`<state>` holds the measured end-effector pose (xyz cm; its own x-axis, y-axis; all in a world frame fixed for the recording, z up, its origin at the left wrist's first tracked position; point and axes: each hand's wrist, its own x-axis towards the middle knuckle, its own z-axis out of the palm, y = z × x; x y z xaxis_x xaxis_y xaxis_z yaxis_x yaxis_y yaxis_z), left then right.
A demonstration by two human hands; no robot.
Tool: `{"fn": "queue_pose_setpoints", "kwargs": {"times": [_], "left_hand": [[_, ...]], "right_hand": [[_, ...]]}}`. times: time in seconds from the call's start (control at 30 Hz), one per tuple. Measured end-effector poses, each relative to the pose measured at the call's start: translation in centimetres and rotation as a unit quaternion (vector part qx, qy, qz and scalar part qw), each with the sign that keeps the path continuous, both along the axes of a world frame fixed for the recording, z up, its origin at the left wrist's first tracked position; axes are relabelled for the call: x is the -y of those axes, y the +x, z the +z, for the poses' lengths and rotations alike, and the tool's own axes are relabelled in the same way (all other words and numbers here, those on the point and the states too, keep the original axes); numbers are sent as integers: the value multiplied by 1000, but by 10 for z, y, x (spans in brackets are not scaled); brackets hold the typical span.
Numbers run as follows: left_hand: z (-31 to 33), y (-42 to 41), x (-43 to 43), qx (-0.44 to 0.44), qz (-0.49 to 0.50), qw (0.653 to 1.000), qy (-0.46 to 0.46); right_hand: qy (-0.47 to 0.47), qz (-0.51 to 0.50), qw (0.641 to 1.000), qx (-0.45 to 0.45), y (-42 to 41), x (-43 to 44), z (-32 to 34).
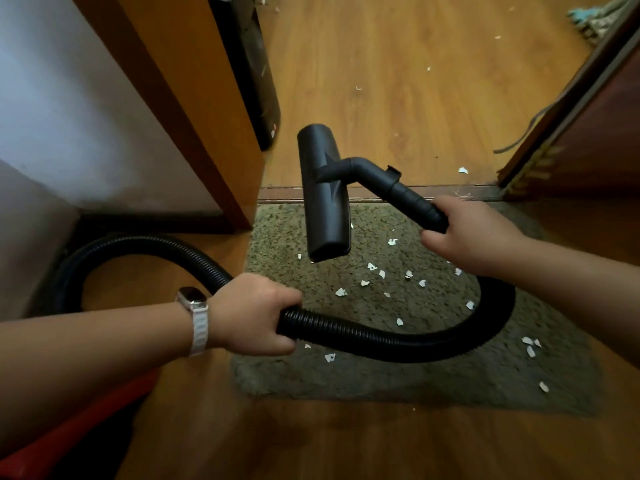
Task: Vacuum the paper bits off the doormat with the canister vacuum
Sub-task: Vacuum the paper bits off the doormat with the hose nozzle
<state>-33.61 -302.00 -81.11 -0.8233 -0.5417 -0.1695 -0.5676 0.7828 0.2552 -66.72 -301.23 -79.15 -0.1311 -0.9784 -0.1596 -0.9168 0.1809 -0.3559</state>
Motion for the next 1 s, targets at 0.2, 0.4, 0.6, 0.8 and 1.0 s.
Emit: {"fn": "queue_pose_setpoints", "kwargs": {"times": [0.2, 0.4, 0.6, 0.8, 1.0], "left_hand": [[11, 3, -30, -65, -7, 989, 136], [-11, 18, -58, 41, -42, 975, 212], [-27, -5, -52, 18, -63, 996, 55], [-54, -61, -66, 157, -112, 979, 62], [-72, -75, -72, 118, -148, 981, 32]], "right_hand": [[66, -50, 997, -3, -24, 5, -48], [106, -168, 979, 49, -48, 5, -80], [120, -193, 972, 55, -54, 0, -81], [55, -169, 981, 80, -30, 10, -59], [28, -147, 984, 94, -15, 14, -44]]}}
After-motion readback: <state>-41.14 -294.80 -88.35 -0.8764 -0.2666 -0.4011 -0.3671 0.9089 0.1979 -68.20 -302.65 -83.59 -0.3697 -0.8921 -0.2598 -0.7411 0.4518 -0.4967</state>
